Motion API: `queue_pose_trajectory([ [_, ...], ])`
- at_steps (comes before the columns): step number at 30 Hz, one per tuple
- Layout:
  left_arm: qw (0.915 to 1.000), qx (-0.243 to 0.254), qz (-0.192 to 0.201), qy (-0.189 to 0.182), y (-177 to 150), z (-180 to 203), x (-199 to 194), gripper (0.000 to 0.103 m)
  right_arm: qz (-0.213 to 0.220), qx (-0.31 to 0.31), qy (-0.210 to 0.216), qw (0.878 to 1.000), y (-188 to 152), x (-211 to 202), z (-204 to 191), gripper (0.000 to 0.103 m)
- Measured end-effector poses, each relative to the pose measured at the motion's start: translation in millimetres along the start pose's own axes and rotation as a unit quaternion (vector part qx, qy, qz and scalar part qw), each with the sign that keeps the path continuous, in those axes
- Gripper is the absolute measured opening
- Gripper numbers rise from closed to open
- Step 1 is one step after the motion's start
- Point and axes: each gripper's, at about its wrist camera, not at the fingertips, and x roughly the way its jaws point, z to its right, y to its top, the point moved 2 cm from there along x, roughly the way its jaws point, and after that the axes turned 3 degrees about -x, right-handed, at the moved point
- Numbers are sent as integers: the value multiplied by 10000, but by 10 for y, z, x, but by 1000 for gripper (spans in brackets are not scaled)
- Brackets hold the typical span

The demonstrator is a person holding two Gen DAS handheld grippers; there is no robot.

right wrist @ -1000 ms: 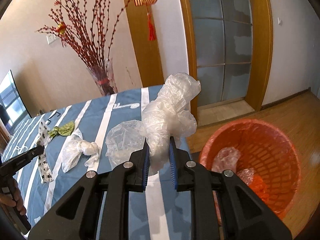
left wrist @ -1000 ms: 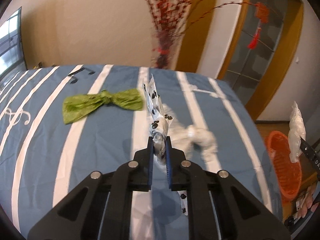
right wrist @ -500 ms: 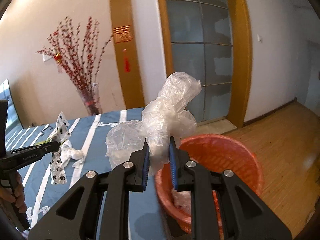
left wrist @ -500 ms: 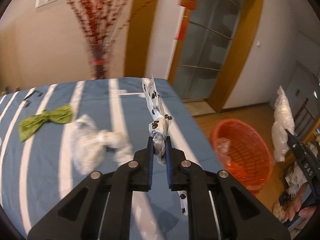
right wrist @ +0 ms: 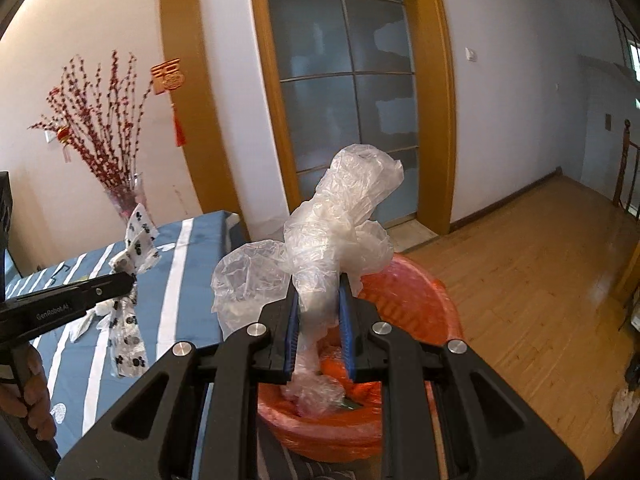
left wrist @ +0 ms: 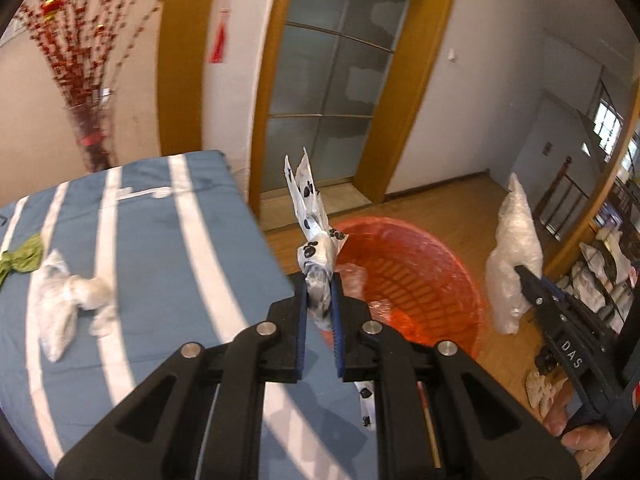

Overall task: Collect trash
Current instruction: 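Carry the clear bag and paw-print bag over the orange basket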

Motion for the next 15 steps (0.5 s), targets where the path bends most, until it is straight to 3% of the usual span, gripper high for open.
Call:
queue_pose_trajectory([
  [15,9982,257,-334,-428,-77,520,529,13,-136,385,-11,9992,-51,183,307,19],
])
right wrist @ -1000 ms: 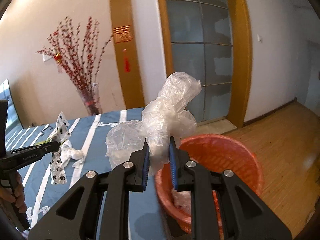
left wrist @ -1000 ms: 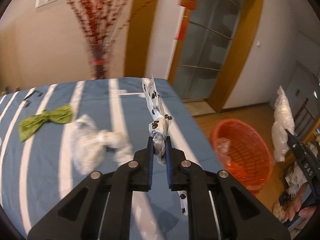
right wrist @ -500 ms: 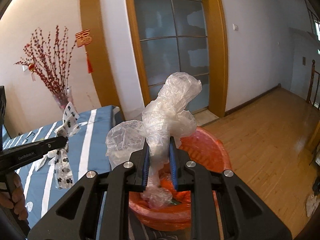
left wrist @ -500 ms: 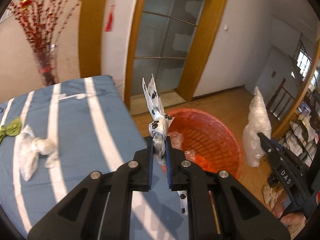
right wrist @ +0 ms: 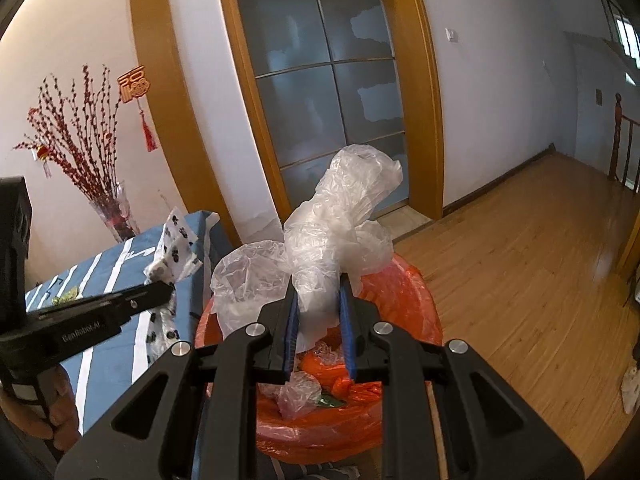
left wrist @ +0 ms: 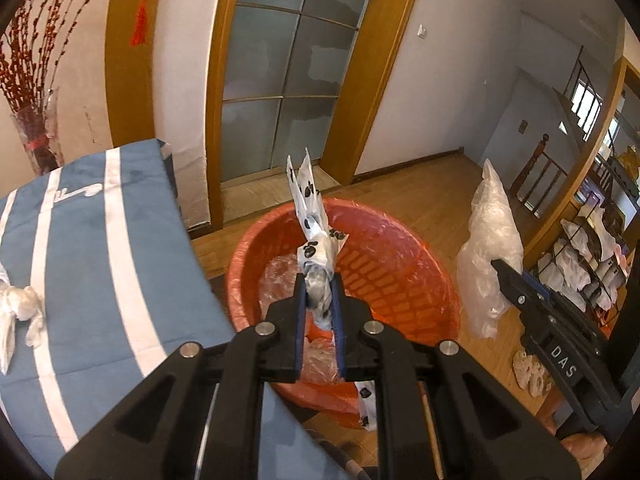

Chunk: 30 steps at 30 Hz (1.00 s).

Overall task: Collect trash
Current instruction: 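Open both grippers to drop the bags into the basket, then move both open grippers back over the lime-green bag and clear plastic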

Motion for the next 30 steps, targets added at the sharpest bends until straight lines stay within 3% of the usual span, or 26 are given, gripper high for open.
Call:
queue_pose_trajectory([
  [6,9999,2,-101,8,-19,25,185,14,-56,194,61,9998,14,111,83,22],
  [9,9999,5,-163,28,-34,26,261,21,-97,278,114,9995,13,181,122,27],
  [15,9995,-5,-272,139,-96,-61,367,38,-163,383,81,9991,-48,235,169,47],
  [22,9986,-47,-190,485,-146,-329,263,52,-171,463,-22,9988,-73,206,226,49],
  [30,9946,55,-44,1037,-260,-728,-29,61,-179,307,5,9994,-79,198,63,52],
])
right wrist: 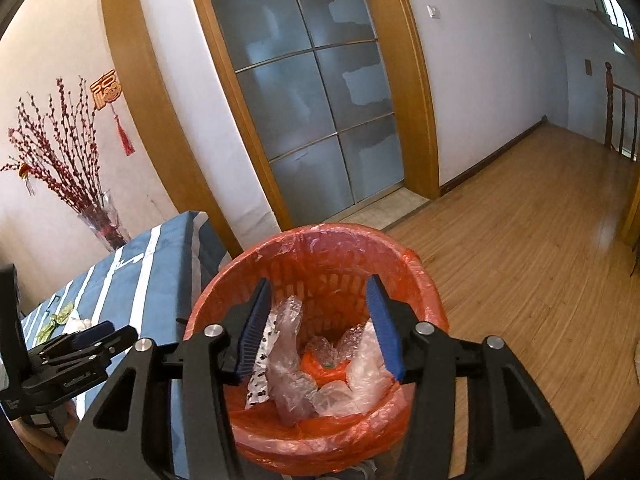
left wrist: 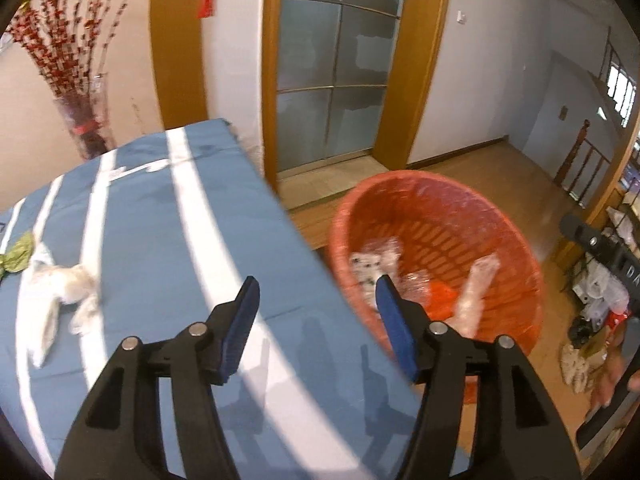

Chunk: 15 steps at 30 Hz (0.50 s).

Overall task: Collect trash
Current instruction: 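Move both open grippers back over the lime-green bag and clear plastic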

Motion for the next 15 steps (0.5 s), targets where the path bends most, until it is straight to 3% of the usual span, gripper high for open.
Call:
queue_pose_trajectory([
  [6,9995,-170,65,272,-95,-422,-199,68,-52,-208,140,9997,-14,5,-272,53],
  [15,9957,-536,113,746,-257,-1198,-462,74,-251,-733,504,9957,-116,110,-943,63],
])
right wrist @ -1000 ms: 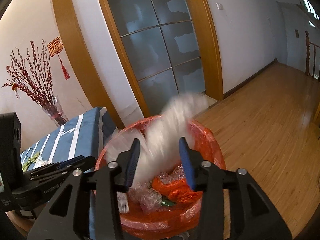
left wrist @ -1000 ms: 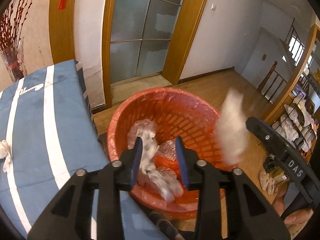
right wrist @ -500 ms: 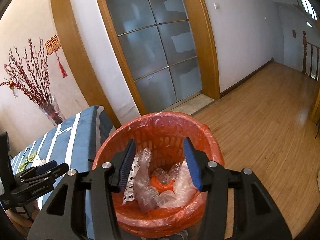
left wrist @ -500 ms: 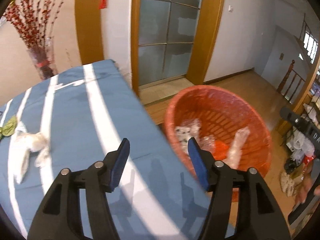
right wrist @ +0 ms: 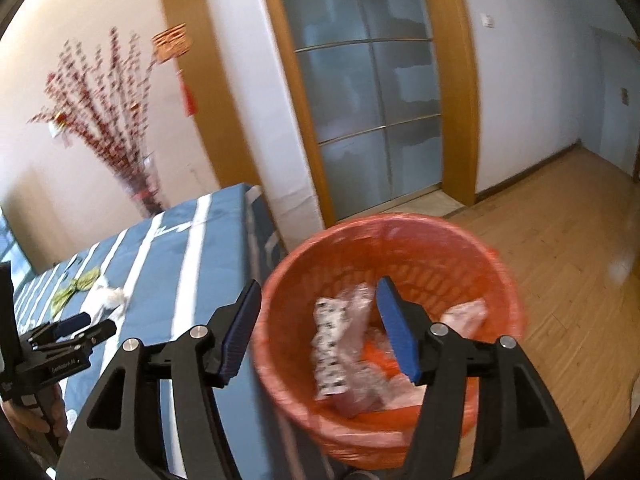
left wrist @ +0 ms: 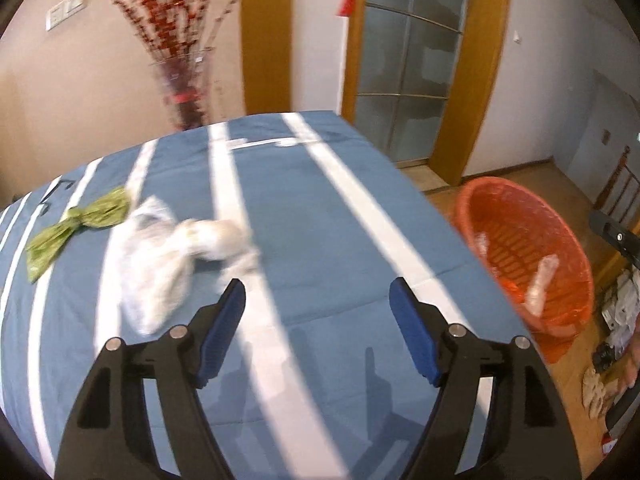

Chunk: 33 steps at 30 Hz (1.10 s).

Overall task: Collect trash
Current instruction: 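Move both open grippers back over the lime-green bag and clear plastic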

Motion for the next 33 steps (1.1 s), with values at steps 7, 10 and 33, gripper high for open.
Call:
queue_pose_trajectory([
  [7,9987,-383,90,319,-69,-650,-140,78,-239,-501,344,9979,-50,209,-688,64],
  [10,9969,-581,144,514,-87,-974,-201,78,-365,-660,655,9950,-98,323,-1036,64],
  [33,9785,-1513,297,1368,84,-2673,-80,78,-1539,-1336,1415,9687,-269,1519,-2688,29],
])
